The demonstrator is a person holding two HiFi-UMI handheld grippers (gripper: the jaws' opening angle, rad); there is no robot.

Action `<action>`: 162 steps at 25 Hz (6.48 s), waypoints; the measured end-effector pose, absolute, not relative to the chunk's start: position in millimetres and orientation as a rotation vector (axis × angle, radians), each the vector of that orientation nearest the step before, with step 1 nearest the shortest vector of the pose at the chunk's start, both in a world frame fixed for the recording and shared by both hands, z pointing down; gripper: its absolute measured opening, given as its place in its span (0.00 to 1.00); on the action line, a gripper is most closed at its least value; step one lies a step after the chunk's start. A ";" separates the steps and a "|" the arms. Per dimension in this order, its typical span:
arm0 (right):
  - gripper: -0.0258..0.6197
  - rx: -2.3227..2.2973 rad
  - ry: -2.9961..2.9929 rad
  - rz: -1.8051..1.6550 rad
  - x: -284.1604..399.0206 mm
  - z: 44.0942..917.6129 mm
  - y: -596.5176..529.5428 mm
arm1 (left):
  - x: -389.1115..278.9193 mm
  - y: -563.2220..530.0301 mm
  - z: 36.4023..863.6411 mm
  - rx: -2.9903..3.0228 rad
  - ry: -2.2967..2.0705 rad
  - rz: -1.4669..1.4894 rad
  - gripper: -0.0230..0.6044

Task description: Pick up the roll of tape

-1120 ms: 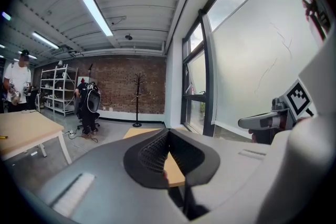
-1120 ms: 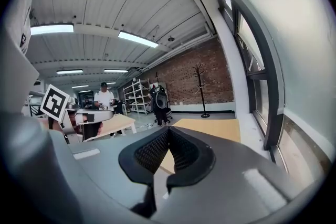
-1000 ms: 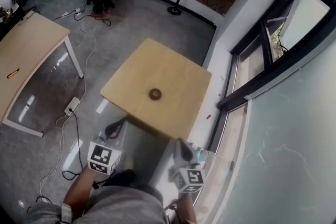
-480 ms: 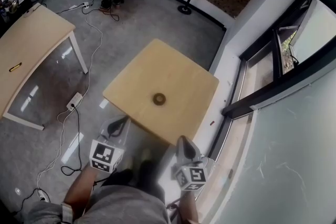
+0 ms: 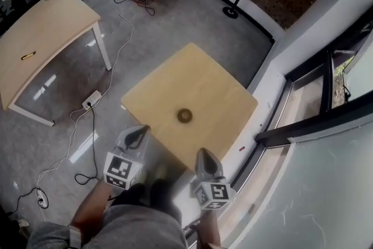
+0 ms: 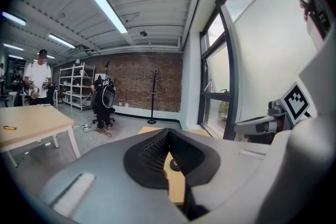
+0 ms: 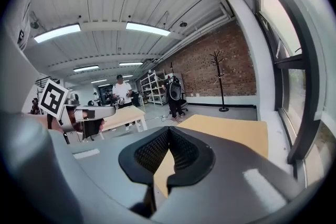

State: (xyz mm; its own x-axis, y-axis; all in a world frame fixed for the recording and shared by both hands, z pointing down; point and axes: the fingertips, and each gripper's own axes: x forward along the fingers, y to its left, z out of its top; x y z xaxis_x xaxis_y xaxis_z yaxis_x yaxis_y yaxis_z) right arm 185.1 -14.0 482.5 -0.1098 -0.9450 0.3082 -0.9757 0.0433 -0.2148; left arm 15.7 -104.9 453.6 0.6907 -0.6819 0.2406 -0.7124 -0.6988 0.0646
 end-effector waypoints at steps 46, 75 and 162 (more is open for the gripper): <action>0.06 1.669 -2.136 0.707 196.1 657.9 -139.9 | 41.7 -161.5 608.6 2.556 -1.110 0.550 0.04; 0.32 1.507 -2.089 0.705 177.3 724.6 -180.5 | 25.5 -156.0 596.1 2.524 -1.155 0.508 0.04; 0.20 1.993 -2.269 0.447 175.3 470.3 -110.5 | 48.3 -146.1 467.9 2.764 -1.106 0.315 0.04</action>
